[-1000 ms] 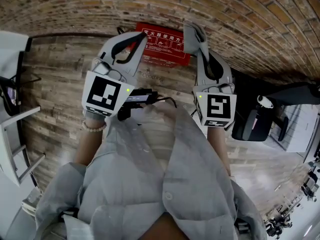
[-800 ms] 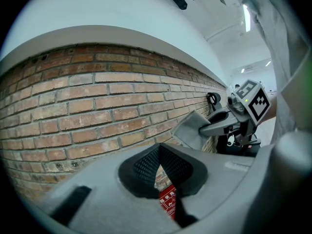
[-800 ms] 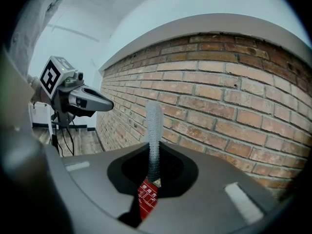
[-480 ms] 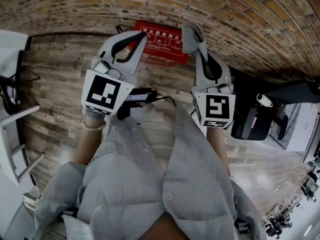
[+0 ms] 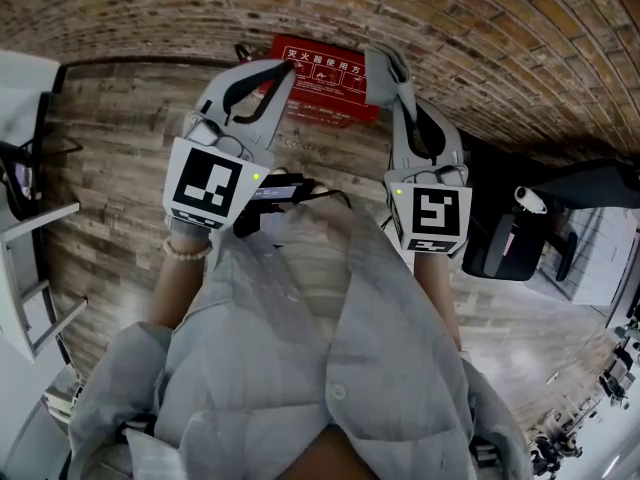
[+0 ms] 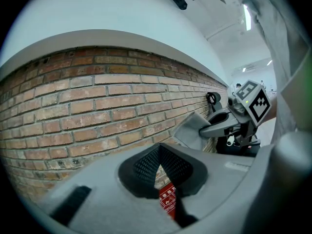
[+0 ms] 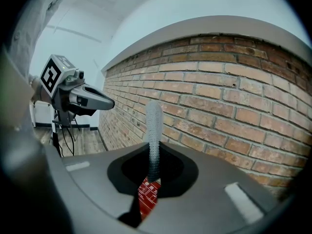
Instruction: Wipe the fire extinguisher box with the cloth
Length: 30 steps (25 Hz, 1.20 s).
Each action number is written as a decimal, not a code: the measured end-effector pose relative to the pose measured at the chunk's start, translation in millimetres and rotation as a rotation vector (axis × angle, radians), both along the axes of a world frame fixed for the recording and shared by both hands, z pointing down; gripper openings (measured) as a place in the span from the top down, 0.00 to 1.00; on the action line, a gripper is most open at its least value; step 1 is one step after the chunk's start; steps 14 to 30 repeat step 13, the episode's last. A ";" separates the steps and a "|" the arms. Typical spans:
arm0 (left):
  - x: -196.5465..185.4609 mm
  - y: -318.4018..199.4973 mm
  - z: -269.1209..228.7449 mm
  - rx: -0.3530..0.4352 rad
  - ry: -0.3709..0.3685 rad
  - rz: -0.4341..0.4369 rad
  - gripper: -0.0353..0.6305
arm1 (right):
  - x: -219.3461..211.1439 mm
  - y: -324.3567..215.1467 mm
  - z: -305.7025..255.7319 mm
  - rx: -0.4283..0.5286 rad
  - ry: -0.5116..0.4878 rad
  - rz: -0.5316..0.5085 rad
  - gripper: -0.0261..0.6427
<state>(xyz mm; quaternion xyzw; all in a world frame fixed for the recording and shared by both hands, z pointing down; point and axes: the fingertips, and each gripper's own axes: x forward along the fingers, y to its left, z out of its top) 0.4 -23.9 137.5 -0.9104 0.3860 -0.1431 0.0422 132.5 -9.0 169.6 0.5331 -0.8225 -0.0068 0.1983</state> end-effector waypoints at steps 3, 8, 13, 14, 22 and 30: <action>1.2 3.3 1.4 -0.009 -0.001 -0.002 0.95 | 0.9 2.6 1.0 -0.001 0.002 -0.001 0.93; 3.2 3.9 0.9 0.001 -0.001 0.003 0.95 | 0.9 2.3 -1.0 0.014 0.005 -0.004 0.93; 7.9 4.8 1.7 0.002 -0.003 0.004 0.95 | 6.4 4.7 2.9 0.000 0.012 -0.004 0.93; 7.9 4.8 1.7 0.002 -0.003 0.004 0.95 | 6.4 4.7 2.9 0.000 0.012 -0.004 0.93; 7.9 4.8 1.7 0.002 -0.003 0.004 0.95 | 6.4 4.7 2.9 0.000 0.012 -0.004 0.93; 7.9 4.8 1.7 0.002 -0.003 0.004 0.95 | 6.4 4.7 2.9 0.000 0.012 -0.004 0.93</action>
